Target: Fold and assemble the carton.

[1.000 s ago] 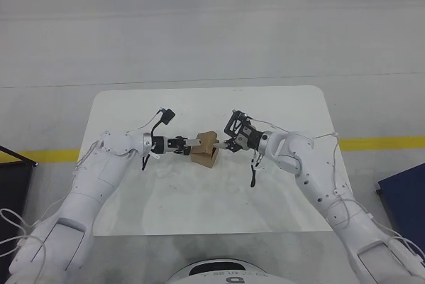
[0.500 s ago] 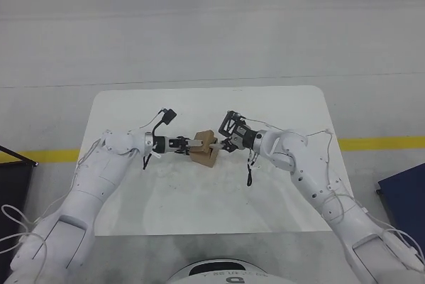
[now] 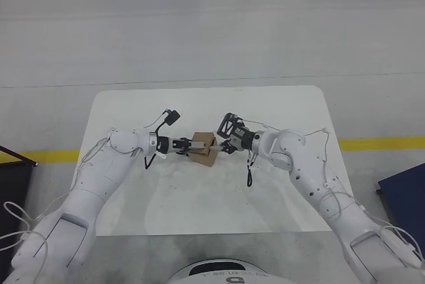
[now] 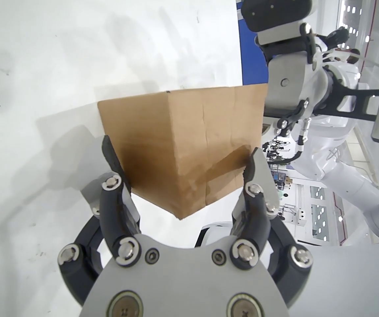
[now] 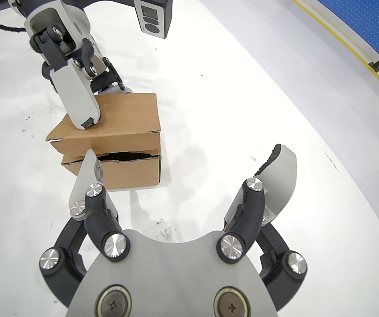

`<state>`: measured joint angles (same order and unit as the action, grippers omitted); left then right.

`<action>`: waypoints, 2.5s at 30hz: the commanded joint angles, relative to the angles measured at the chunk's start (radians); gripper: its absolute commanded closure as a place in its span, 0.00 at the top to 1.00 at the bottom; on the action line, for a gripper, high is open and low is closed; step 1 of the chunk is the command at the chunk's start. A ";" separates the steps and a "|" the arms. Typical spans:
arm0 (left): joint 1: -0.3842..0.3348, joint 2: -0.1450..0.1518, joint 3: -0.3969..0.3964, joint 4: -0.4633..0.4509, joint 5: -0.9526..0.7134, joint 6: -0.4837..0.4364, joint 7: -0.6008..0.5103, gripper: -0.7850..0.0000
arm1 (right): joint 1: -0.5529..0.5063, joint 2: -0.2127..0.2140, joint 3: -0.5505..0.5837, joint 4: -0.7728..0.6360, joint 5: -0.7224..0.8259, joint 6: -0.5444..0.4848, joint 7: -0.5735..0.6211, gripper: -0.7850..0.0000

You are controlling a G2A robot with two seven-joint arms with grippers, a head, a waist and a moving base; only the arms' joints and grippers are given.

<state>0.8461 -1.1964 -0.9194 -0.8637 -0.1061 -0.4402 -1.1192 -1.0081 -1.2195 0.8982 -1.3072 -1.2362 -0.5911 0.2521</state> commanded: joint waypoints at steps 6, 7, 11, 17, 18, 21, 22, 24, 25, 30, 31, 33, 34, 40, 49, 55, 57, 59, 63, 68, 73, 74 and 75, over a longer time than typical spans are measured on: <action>-0.005 -0.003 0.013 0.001 0.024 0.016 0.008 0.89 | 0.007 -0.004 -0.007 0.012 -0.002 -0.001 0.009 1.00; -0.006 -0.003 0.015 0.001 0.027 0.017 0.010 0.88 | 0.008 -0.005 -0.008 0.013 -0.002 -0.001 0.010 1.00; -0.010 -0.005 0.020 0.006 0.037 0.022 0.016 0.88 | 0.007 -0.005 -0.006 0.015 -0.008 0.004 0.018 1.00; -0.016 -0.007 0.026 0.015 0.046 0.026 0.023 0.89 | -0.012 0.003 0.019 -0.010 -0.026 0.020 0.041 1.00; -0.017 -0.007 0.027 0.016 0.046 0.026 0.024 0.88 | -0.017 0.005 0.027 -0.017 -0.028 0.024 0.043 1.00; -0.018 -0.008 0.030 0.019 0.049 0.027 0.025 0.87 | -0.035 0.012 0.049 -0.039 -0.037 0.031 0.053 1.00; -0.019 -0.009 0.031 0.020 0.049 0.028 0.025 0.87 | -0.041 0.014 0.054 -0.048 -0.041 0.032 0.056 1.00; -0.020 -0.009 0.032 0.021 0.049 0.028 0.025 0.86 | -0.050 0.017 0.063 -0.060 -0.042 0.032 0.060 1.00; -0.020 -0.010 0.033 0.022 0.049 0.027 0.026 0.85 | -0.054 0.018 0.066 -0.064 -0.042 0.031 0.062 1.00; -0.019 -0.011 0.030 0.020 0.038 0.012 0.031 0.87 | -0.060 0.019 0.063 -0.080 -0.046 0.020 0.077 1.00; -0.019 -0.010 0.029 0.020 0.037 0.009 0.032 0.90 | -0.058 0.018 0.059 -0.082 -0.046 0.018 0.080 1.00; -0.017 -0.009 0.026 0.018 0.034 0.004 0.034 0.92 | -0.054 0.015 0.052 -0.081 -0.046 0.016 0.083 1.00; -0.016 -0.009 0.025 0.017 0.034 0.002 0.034 0.93 | -0.050 0.014 0.049 -0.079 -0.045 0.015 0.084 1.00; -0.011 -0.007 0.023 0.010 0.036 0.004 0.033 0.97 | -0.031 0.008 0.037 -0.067 -0.041 0.011 0.082 1.00; -0.009 -0.005 0.021 0.005 0.036 0.007 0.029 0.95 | -0.005 -0.003 0.009 -0.040 -0.033 0.003 0.092 1.00; -0.009 -0.004 0.020 0.004 0.036 0.010 0.028 0.93 | 0.009 -0.010 -0.005 -0.017 -0.028 0.002 0.086 1.00; -0.009 -0.004 0.020 0.006 0.037 0.012 0.026 0.92 | 0.012 -0.012 -0.008 -0.011 -0.027 0.002 0.084 1.00; -0.010 -0.004 0.020 0.008 0.039 0.014 0.027 0.92 | 0.013 -0.013 -0.009 -0.005 -0.026 0.002 0.083 1.00; -0.012 -0.005 0.024 0.015 0.041 0.018 0.026 0.90 | 0.017 -0.015 -0.011 0.005 -0.025 0.003 0.086 1.00; -0.018 -0.007 0.028 0.024 0.048 0.021 0.032 0.87 | 0.018 -0.017 -0.012 0.009 -0.025 0.002 0.092 1.00; -0.021 -0.010 0.036 0.030 0.057 0.023 0.040 0.85 | 0.016 -0.015 0.000 0.003 -0.031 0.013 0.095 1.00; -0.022 -0.011 0.037 0.032 0.056 0.023 0.041 0.85 | 0.014 -0.013 0.006 -0.003 -0.034 0.018 0.091 1.00; -0.022 -0.011 0.038 0.033 0.056 0.022 0.041 0.84 | 0.011 -0.012 0.013 -0.009 -0.037 0.024 0.086 1.00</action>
<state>0.8242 -1.2071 -0.8826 -0.8321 -0.0495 -0.4173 -1.0786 -0.9944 -1.2325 0.9047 -1.3106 -1.2706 -0.5725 0.3430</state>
